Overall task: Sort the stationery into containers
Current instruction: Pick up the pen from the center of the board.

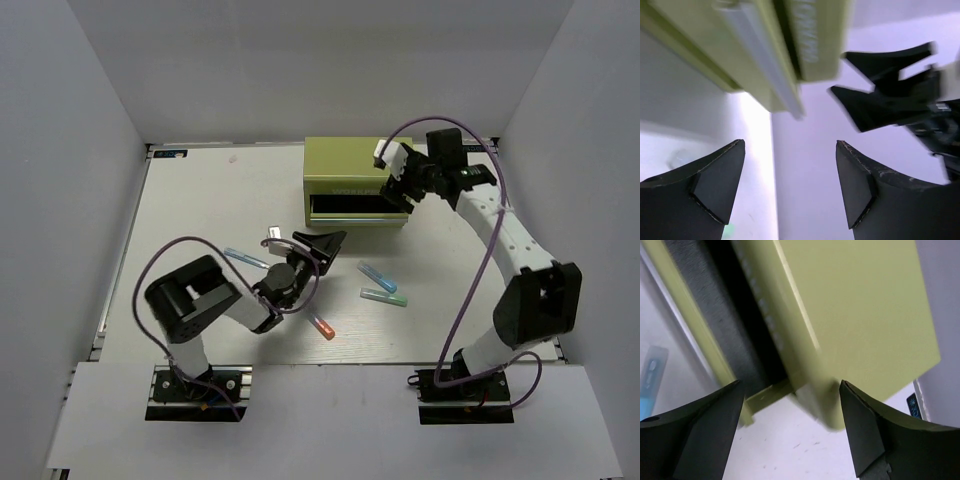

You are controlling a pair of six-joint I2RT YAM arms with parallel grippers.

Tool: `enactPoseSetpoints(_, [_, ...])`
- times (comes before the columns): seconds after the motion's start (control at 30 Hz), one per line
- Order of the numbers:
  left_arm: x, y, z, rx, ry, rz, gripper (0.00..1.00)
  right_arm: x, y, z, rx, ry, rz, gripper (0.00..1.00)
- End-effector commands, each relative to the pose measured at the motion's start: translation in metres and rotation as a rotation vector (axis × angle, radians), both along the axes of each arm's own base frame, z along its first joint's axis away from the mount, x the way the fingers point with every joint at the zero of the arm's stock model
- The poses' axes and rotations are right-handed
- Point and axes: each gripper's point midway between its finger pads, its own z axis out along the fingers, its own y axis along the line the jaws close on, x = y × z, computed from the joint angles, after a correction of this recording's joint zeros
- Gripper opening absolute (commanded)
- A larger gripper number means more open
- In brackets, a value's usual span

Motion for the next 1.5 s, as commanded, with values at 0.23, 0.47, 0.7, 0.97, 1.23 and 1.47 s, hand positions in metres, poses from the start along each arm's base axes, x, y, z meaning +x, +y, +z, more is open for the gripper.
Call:
enactPoseSetpoints(0.23, [-0.067,0.035,0.014,0.292,0.011,-0.192,0.85,-0.114,-0.009,0.030,0.095,-0.045,0.133,0.69])
enactPoseSetpoints(0.47, [-0.070,0.118,-0.018,0.740,0.261,-0.002,0.99,-0.186,0.012,-0.052,0.181,0.297,0.207,0.15])
enactPoseSetpoints(0.7, [-0.084,0.151,-0.007,0.843,0.335,0.043,0.99,-0.189,0.022,-0.117,0.126,0.397,0.079,0.51])
enactPoseSetpoints(0.97, [-0.105,0.151,-0.026,0.884,0.427,-0.056,0.99,-0.154,0.022,-0.159,0.052,0.377,-0.160,0.57])
enactPoseSetpoints(1.23, [-0.099,0.136,-0.024,0.900,0.399,-0.097,0.99,-0.139,0.024,-0.176,0.021,0.343,-0.233,0.57])
enactPoseSetpoints(1.47, [-0.095,0.100,-0.022,0.969,0.324,-0.275,0.99,-0.145,0.020,-0.192,-0.008,0.361,-0.241,0.57])
